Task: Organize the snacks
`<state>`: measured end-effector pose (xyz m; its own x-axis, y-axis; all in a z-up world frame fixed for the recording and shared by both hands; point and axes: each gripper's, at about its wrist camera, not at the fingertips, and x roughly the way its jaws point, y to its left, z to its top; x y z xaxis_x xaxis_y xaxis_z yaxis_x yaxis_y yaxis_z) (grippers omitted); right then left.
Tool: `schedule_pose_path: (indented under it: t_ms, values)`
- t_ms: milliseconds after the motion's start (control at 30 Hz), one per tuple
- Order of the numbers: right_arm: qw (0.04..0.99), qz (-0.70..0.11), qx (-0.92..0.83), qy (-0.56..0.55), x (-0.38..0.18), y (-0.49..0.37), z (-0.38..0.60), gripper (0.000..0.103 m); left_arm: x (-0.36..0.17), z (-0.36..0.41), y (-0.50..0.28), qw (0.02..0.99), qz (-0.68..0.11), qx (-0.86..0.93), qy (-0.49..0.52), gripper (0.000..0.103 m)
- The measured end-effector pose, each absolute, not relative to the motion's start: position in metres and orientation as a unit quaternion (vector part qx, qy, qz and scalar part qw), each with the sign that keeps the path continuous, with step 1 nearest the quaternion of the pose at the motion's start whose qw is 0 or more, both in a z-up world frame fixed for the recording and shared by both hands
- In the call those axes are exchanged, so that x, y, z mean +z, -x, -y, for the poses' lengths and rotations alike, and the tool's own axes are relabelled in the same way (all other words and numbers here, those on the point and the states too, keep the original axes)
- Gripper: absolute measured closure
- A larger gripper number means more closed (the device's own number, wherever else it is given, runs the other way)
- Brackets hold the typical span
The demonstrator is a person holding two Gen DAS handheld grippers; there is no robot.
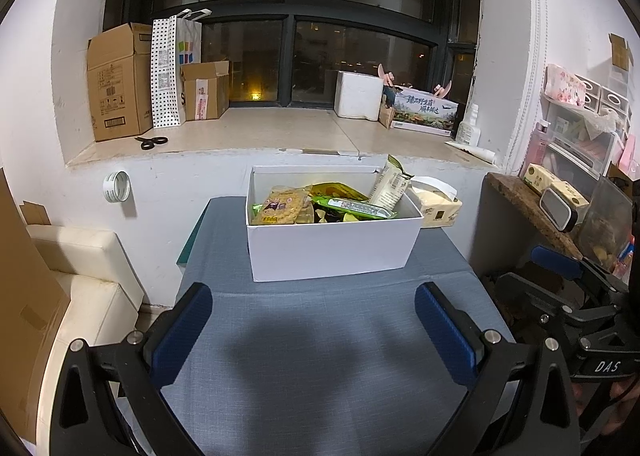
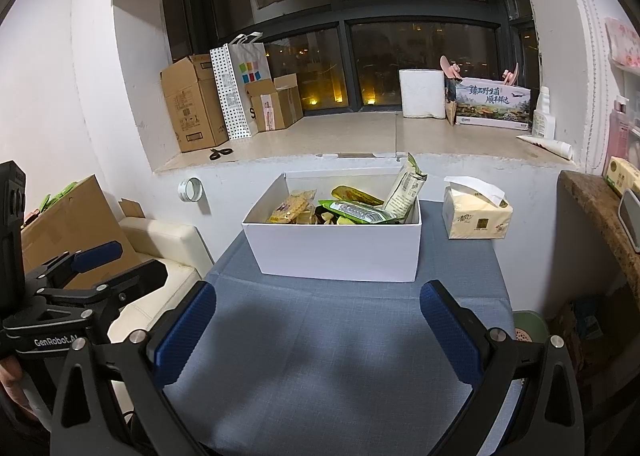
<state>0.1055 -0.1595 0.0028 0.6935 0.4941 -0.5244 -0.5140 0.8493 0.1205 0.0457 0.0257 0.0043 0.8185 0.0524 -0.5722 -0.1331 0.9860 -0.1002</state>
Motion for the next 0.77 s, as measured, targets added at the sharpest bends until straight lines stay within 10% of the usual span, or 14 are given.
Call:
schedule_pose_path:
  t_ms: [767]
  values:
    - [0.919, -0.280, 0.275, 0.021, 0.0024, -0.1065, 0.1606, 0.000, 0.0038, -0.0265, -0.0431, 0.950, -0.298, 0.055, 0.068, 0.000]
